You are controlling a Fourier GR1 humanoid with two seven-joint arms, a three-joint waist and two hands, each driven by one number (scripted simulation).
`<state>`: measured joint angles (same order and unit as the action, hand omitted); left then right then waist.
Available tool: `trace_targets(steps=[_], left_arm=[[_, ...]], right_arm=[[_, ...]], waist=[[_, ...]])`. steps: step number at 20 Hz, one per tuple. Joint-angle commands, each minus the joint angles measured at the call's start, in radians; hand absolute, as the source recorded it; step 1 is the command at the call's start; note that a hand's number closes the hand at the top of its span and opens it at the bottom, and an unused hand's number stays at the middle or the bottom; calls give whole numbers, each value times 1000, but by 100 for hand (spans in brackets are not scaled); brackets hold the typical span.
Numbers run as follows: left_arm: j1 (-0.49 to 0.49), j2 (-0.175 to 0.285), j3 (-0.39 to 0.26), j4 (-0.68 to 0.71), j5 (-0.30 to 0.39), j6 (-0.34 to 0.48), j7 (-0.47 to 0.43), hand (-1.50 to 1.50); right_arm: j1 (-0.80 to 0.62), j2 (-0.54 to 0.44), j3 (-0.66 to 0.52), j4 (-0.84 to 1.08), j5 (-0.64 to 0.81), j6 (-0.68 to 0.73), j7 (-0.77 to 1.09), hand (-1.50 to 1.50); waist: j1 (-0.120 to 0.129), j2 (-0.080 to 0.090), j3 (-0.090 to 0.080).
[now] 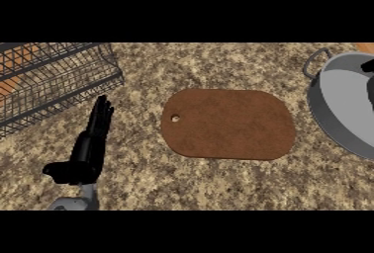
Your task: Pick the bell pepper from the cutting board and place it in the pot
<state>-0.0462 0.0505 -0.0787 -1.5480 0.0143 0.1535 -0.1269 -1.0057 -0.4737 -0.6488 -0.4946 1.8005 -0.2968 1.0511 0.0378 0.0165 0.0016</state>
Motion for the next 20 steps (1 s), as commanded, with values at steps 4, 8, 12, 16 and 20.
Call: trace_targets(steps=[4, 8, 12, 16, 20], left_arm=[[61, 13, 4, -17, 12, -27, -33, 0], [26, 3, -1, -52, 6, -4, 28, 0], [9, -23, 0, -12, -8, 20, -1, 0], [42, 18, 18, -33, 20, -28, 4, 0], [77, -4, -2, -48, -7, 3, -13, 0]], right_arm=[[80, 3, -96, 107, -94, -162, 39, 150], [88, -47, -189, 132, -190, -153, -3, 150], [131, -41, -236, 164, -226, -126, 59, -150], [163, -20, -290, 147, -346, -275, -191, -150], [174, 13, -298, 31, -387, -501, -302, -150]], waist=[[4, 0, 1], [1, -1, 2], [-13, -3, 1], [-9, -4, 2], [-18, -12, 2]])
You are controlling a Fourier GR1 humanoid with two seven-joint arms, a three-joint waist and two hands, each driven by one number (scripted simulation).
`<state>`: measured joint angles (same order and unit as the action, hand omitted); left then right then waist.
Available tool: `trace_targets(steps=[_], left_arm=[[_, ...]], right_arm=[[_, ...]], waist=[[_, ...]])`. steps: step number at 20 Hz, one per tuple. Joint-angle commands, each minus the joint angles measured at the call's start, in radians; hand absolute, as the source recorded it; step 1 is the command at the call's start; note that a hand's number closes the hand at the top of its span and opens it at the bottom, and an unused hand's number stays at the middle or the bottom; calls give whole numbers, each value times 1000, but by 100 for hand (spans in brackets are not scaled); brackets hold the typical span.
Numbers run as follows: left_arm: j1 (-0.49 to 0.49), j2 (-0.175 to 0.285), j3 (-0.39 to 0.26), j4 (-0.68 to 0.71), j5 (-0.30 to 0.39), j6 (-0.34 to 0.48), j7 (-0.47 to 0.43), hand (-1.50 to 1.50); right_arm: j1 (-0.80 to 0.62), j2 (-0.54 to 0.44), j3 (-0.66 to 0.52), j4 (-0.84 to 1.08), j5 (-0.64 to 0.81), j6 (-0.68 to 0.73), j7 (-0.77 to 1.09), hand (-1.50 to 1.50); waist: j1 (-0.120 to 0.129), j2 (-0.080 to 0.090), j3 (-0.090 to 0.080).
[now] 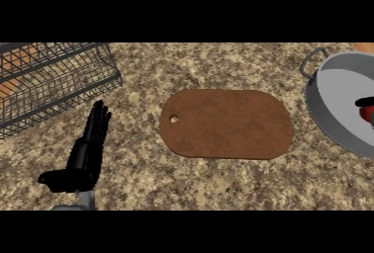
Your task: Pick the bell pepper from the cutting board and place it in the pot
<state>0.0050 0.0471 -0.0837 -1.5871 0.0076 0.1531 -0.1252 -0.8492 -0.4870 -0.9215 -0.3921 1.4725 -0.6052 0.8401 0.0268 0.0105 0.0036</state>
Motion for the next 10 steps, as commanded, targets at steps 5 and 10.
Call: trace_targets(steps=[5, 10], left_arm=[[10, -6, 2, -2, -9, 14, -13, 0], [51, 28, 13, -56, 19, -27, 16, 0]], right_arm=[[0, 81, -62, -193, -182, -416, -226, -150], [103, 141, -97, -293, -399, -498, -403, -150]], waist=[[-15, -9, 0], [-22, -14, -1]])
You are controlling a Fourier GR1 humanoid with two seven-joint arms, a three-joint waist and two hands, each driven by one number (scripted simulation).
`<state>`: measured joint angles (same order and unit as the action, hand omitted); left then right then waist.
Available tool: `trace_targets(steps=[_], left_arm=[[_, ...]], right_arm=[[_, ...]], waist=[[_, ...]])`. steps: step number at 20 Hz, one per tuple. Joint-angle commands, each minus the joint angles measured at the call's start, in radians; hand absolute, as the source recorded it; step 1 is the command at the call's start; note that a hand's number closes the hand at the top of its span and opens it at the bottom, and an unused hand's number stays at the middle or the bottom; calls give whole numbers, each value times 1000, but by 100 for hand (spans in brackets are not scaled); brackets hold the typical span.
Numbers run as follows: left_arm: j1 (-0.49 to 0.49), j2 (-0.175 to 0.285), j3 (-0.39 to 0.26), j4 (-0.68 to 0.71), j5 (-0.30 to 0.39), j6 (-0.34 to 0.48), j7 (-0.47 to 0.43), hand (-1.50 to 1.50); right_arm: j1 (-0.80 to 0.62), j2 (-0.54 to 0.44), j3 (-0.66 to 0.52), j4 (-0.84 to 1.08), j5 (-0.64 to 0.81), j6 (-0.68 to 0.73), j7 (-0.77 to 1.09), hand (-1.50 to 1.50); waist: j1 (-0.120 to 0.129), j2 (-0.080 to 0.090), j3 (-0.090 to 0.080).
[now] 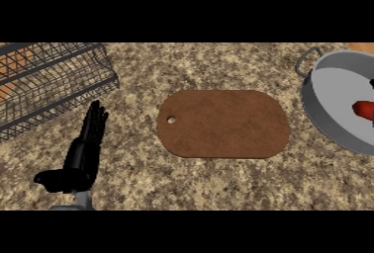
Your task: Pick the bell pepper from the cutting board and place it in the pot
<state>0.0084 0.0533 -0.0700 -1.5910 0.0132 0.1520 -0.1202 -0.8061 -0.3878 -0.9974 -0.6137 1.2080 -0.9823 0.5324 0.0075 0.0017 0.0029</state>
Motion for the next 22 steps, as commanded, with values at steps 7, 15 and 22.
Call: trace_targets(steps=[7, 15, 22], left_arm=[[-33, 10, 27, -14, 1, 10, 48, 0], [-3, -17, -2, -24, -14, 3, 36, 0], [40, -25, -23, -108, -44, 27, 67, 0]], right_arm=[[240, 106, 43, -345, -371, -58, -232, -150], [450, 143, 161, -601, -438, 13, -153, -150], [622, 238, 171, -836, -445, -28, -118, -150]], waist=[[-19, -6, -3], [-10, -3, -3], [-8, -4, -3]])
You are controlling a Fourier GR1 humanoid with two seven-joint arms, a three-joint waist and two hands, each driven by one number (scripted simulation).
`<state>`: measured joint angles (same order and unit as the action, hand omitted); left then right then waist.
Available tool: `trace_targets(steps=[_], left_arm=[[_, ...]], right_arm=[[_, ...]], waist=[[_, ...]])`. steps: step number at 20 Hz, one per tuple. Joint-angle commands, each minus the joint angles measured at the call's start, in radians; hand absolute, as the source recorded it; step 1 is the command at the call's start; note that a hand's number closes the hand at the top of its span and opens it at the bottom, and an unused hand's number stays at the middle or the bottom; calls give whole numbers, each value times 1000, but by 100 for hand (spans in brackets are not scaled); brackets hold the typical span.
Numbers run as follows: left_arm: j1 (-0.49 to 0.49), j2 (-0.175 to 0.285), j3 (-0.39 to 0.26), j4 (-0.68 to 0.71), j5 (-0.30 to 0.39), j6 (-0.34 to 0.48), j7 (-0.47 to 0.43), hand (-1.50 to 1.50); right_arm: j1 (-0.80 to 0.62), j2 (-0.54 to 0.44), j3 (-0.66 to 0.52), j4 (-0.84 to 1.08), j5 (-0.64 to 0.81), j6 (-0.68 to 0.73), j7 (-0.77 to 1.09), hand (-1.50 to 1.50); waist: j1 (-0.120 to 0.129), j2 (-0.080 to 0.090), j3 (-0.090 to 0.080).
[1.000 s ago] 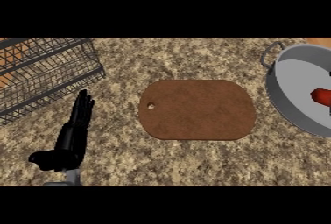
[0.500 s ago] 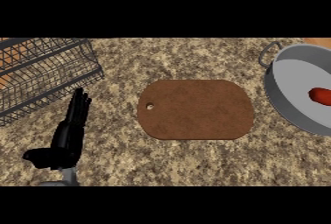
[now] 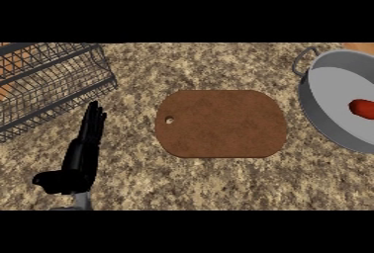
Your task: Pick the bell pepper from the cutting board and place it in the pot
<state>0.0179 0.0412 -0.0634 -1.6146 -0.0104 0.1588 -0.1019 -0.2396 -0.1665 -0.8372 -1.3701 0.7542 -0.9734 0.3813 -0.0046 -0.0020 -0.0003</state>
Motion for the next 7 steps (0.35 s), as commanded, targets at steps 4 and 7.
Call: trace_targets(steps=[4, 7], left_arm=[[-34, 23, 21, -13, 9, -20, 41, 0], [-48, -8, 25, 90, 5, -14, -46, 0]], right_arm=[[142, 54, -21, -185, -69, -65, 12, -150], [234, 87, -12, -239, -137, -71, -44, -150]], waist=[[-1, 0, 0], [-4, 1, 0]])
